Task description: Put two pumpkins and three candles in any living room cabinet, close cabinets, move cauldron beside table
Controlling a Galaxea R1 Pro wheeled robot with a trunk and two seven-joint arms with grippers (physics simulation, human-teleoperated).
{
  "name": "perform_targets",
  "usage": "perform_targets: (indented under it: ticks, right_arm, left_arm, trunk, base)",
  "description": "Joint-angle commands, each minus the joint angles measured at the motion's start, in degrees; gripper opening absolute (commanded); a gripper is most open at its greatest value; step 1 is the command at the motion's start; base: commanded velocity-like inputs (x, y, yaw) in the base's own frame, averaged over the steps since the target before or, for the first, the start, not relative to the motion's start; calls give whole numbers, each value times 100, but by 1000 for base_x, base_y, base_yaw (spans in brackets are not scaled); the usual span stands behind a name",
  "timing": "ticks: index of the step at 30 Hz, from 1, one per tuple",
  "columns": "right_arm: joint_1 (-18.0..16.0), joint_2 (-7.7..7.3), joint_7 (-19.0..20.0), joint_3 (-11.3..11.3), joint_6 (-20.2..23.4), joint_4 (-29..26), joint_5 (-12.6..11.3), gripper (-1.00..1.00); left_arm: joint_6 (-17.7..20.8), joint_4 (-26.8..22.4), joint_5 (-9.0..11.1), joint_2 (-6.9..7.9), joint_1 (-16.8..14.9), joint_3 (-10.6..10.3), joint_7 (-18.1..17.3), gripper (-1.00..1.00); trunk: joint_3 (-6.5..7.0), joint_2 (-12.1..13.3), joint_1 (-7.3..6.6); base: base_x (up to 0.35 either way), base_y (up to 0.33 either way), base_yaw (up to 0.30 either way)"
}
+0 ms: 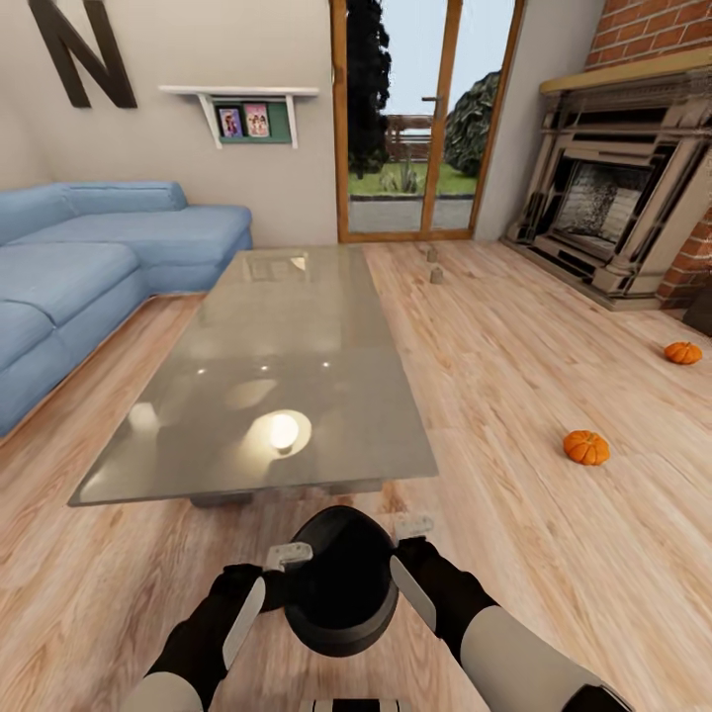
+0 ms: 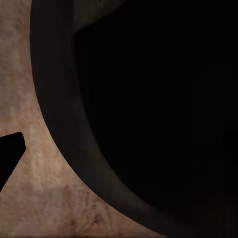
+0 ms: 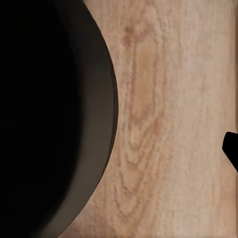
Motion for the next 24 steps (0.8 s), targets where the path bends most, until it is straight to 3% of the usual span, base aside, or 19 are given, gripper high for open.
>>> perform_targets:
  ticks: [1,9,24]
  right_arm:
    - [-5,-5,-54,38,17,-7,-62,100]
    - [-5,-5,-53,38,21,-6,-64,100]
    - [-5,-5,-53,30,18,1,-72,100]
  left_arm:
    - [85,-33,26,2,-1,-6,7,100]
    - [457,-134,27,10,-9,-15,8,100]
    - [494,-221,37,22,-10,-3,8,100]
  trunk:
    - [18,0,-3]
    - [195,10,-24]
    - [527,30,-63]
  base:
    - [0,0,0]
    - [0,0,0]
    - [-147,0,0]
